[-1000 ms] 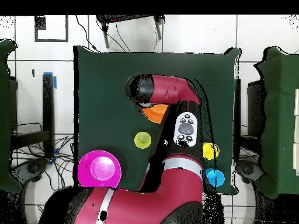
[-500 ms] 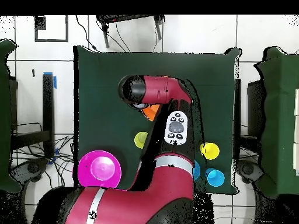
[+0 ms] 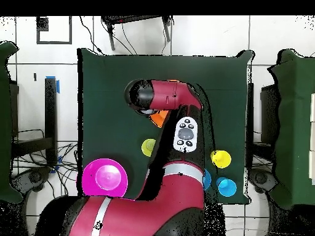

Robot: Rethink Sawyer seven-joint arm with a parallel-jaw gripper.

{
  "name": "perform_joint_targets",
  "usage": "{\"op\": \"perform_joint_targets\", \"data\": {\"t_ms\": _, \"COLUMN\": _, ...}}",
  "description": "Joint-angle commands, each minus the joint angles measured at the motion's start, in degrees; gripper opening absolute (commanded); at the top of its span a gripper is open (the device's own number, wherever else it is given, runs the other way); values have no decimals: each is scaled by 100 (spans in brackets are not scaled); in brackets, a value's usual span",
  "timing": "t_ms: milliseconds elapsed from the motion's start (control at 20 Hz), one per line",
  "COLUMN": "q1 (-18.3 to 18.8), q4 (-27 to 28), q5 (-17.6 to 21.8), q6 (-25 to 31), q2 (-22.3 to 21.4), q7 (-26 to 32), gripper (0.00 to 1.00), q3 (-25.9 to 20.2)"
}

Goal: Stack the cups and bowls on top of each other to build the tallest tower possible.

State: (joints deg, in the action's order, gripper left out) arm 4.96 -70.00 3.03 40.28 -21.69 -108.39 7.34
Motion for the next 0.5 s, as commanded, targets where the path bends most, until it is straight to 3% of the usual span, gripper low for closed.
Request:
{"op": "perform_joint_targets", "data": {"t_ms": 50, "q1": 260, "q4": -142, "q5": -61, "q6": -328, "q2": -22, "q7": -274, "gripper": 0, "q3": -596}}
{"op": "perform_joint_targets", "data": {"t_ms": 500, "q1": 404, "q4": -236, "q5": 26, "q6": -558, "q2": -9, "q7": -205, "gripper": 0, "q3": -679}}
